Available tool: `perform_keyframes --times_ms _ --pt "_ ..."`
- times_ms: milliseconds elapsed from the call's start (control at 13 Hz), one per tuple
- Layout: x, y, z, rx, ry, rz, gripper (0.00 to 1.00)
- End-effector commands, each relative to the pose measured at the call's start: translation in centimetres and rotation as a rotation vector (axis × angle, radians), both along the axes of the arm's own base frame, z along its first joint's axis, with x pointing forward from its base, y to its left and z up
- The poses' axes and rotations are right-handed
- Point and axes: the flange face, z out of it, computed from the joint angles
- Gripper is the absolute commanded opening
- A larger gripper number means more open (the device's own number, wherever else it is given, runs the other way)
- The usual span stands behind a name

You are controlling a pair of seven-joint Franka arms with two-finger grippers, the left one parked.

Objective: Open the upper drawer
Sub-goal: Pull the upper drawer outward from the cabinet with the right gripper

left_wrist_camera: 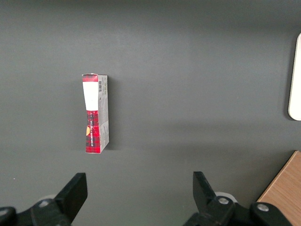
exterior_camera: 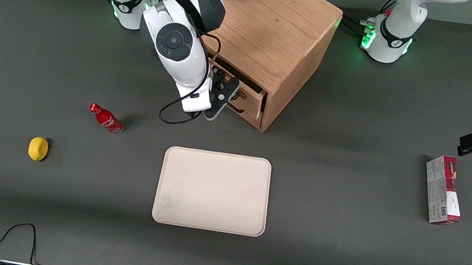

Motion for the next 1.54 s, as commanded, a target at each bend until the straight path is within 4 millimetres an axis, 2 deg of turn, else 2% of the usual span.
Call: perform_keyframes --times_ms 0,231,692,923,1154,1462 --pt "1.7 -1.7 0.6 0.006 -0.023 0.003 1.0" --pt "4.3 -4.3 0.0 0.009 -0.031 0.034 1.0" --pt "8.9 -6.3 -0.5 0.021 -0.052 0.029 1.0" --pt "10.1 -7.1 -0.3 0.027 -0.055 0.014 1.0" --pt "11.3 -6.8 0.2 0.023 -0.04 0.018 1.0" --pt "13.3 -8.4 -0.1 0.019 -0.024 -0.014 1.0"
